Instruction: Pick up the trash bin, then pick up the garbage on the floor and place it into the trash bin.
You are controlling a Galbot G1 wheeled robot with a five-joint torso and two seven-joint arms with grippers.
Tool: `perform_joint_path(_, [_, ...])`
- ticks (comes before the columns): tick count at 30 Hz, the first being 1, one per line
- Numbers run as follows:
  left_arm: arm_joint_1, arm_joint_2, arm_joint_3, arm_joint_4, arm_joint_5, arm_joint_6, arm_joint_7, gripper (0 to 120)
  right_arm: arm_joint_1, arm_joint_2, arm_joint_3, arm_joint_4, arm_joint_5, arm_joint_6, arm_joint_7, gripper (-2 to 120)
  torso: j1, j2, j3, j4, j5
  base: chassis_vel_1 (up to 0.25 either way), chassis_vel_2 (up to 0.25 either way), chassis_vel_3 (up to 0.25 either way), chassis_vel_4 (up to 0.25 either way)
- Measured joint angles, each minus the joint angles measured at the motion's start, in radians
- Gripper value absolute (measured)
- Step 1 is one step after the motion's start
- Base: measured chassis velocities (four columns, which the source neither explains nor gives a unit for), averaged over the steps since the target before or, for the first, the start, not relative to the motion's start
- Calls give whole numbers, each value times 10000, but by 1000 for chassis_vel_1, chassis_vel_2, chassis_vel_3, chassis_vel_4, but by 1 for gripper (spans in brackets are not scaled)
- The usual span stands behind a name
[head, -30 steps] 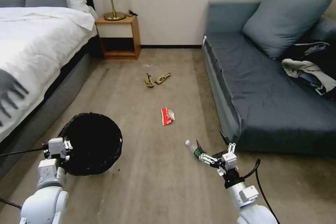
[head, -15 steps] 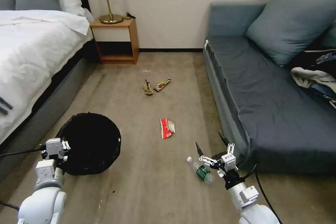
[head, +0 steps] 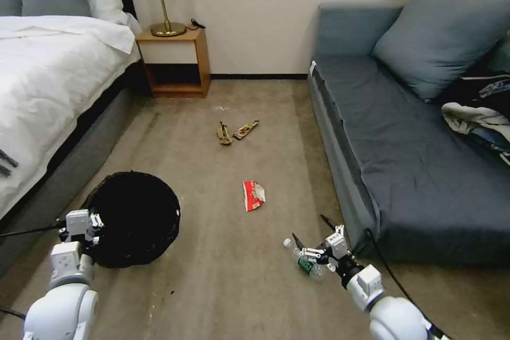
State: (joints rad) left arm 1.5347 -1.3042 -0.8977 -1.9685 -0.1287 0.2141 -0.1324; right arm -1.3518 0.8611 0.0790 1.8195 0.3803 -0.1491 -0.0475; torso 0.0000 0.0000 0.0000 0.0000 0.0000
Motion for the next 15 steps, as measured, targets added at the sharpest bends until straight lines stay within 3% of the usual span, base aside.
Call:
perform_joint_path(4, [17,-64,-40,1,-1,3,-5,8,779,350,-146,-501,42,-2741,-679,100,-1,0,0,0,2,0,0,0,0])
perform_joint_path(5, [17,-64,-40,1,-1,3,-5,8,779,350,-146,-501,42,-2741,-679,100,-1,0,0,0,2,0,0,0,0])
perform_joint_path(6, [38,-109,-54,-18,1,3,-7,8,1079,519,-241,-784,-110,-3391,-778,100,0,0,0,0,-1,0,0,0,0])
perform_joint_path(15, [215,-240,-200,-108,14,3,-16,8,2299,1694,-595,-3231,-1799,-3520,-1643,100,0,0,0,1,0,0,0,0,0])
